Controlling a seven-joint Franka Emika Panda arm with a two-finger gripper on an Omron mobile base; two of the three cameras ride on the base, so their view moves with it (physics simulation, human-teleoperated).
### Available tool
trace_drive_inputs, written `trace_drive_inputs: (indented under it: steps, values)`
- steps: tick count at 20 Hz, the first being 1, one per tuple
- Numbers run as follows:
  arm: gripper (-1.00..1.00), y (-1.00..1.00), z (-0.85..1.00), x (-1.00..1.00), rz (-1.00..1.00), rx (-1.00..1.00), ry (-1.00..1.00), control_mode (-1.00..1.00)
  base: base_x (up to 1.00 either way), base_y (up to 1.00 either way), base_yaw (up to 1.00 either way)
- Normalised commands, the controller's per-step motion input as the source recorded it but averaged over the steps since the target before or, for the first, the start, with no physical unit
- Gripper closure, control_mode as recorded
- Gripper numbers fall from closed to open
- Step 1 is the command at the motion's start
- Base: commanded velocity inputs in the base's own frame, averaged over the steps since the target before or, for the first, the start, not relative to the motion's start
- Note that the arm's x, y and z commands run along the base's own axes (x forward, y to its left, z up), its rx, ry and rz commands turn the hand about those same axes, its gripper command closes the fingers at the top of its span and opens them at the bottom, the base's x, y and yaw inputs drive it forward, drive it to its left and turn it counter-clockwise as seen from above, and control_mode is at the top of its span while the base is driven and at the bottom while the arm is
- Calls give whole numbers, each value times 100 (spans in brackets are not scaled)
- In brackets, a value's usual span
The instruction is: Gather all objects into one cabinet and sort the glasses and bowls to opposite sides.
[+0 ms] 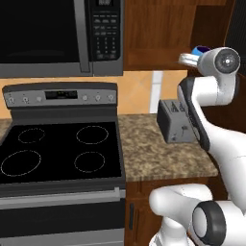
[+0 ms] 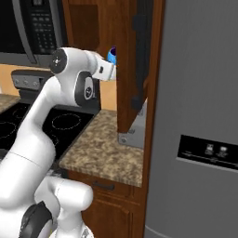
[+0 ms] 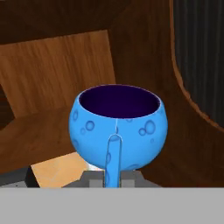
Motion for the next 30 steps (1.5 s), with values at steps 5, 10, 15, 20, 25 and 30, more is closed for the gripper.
trace_drive_inputs:
  steps: [5,10,15,20,25,30]
  values:
    - [100,0,0,0,0,0,0,100,-100,2,4]
    - [100,0,0,0,0,0,0,100,-97,22,2]
    - [100,0,0,0,0,0,0,100,-100,20,0]
    - [100,0,0,0,0,0,0,100,-100,4,-8]
    - [100,0,0,0,0,0,0,100,-82,-26,-53]
    - [100,0,0,0,0,0,0,100,-77,-33,-60]
